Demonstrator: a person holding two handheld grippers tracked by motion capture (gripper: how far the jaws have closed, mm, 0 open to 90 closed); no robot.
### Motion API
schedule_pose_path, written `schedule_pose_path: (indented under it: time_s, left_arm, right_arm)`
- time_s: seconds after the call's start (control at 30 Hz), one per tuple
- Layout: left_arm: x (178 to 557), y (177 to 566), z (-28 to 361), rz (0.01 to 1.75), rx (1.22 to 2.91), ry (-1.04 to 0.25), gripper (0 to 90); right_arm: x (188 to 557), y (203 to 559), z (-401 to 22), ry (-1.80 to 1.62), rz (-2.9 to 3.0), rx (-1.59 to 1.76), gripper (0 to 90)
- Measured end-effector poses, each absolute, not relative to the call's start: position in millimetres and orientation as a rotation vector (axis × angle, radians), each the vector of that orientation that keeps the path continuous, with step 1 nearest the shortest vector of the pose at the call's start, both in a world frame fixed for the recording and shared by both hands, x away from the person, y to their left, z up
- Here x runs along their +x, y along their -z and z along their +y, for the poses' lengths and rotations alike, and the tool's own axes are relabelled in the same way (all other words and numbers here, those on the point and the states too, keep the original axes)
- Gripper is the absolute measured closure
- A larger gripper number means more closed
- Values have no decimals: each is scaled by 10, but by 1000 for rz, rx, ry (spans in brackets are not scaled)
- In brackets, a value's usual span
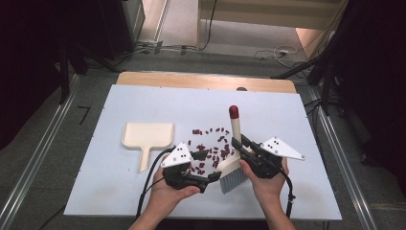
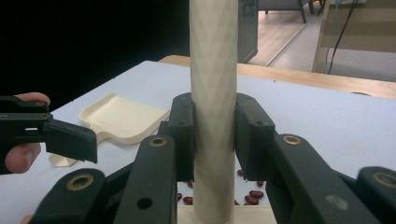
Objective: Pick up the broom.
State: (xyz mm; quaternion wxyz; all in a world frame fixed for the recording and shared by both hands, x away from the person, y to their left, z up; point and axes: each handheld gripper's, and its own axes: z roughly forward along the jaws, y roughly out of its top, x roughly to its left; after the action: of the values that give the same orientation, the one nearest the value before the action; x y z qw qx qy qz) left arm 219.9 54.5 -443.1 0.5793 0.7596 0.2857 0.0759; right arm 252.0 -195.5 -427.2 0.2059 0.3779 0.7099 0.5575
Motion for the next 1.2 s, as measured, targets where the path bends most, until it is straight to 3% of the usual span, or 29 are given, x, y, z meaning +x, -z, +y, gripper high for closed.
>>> schedule_pose_path:
  time_s: [0.1,0.4,0.63,1.03,1.13,1.2]
  left_arm:
    - [2186,4445,476,664,1808,-159,243]
    - [2158,4519,274,733,1876,-174,409]
    - [2151,4512,276,751,1857,-165,598]
    - [2172,4501,375,802,1837,-177,674]
    - [2200,4495,442,775,1856,-187,683]
    - [2213,4480,487,758,1865,-195,685]
  right_arm:
    - [2504,4273,-1919,-1552,1982,1046,691]
    - [2378,4236,-1785,-1569,1984,1001,690]
    - [2301,4212,-1714,-1582,1971,969,690]
    - [2272,4196,-1722,-1641,1948,959,685]
    - [2304,4174,-1729,-1660,1986,945,657]
    - [2351,4127,-1743,-1703,2082,888,529]
